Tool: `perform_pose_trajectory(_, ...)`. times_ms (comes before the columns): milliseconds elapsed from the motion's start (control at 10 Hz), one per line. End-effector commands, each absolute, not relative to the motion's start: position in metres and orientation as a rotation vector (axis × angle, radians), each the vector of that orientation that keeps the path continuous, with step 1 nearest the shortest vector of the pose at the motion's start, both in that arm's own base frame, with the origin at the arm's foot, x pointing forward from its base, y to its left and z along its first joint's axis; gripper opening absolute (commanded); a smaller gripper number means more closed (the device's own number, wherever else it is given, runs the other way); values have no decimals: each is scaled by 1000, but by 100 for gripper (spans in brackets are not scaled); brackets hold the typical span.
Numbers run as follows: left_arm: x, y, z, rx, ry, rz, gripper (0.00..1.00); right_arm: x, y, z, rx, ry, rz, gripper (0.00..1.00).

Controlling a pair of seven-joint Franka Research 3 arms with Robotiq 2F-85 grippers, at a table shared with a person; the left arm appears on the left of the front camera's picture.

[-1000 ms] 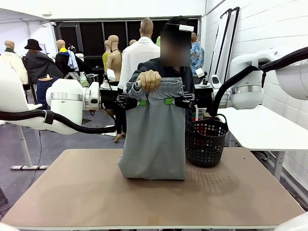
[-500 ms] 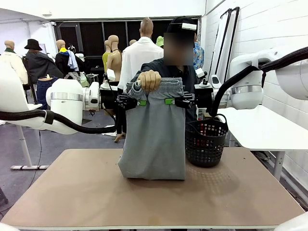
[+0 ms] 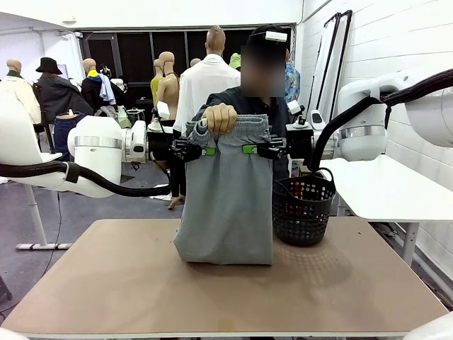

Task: Fold the training pants.
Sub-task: Release the ends of the Training pants and then grab the overlapped ends.

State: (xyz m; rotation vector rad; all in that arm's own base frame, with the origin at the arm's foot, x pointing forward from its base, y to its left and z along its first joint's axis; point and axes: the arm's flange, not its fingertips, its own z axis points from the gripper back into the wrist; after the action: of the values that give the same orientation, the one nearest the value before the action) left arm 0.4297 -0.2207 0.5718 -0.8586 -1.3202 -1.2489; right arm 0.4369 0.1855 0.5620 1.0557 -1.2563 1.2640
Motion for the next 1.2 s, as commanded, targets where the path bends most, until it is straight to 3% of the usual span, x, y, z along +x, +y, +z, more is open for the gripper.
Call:
perform_pose_trajectory(0, 429, -220, 574, -866, -1330, -1231, 0, 436, 187, 563, 1058, -1265, 1269, 0)
perform_pose_trajectory(900, 431, -220, 571, -858, -1322, -1244, 0, 437, 186, 562, 1056, -1256, 1264, 0)
perform_pose_trajectory(1000, 431, -220, 572, -863, -1318, -1246, 5, 437, 185, 562, 1060, -1251, 1255, 0)
perform_pose_trajectory(1100, 431, -220, 572, -871, -1311, -1241, 24, 437, 184, 562, 1065, -1243, 1241, 11)
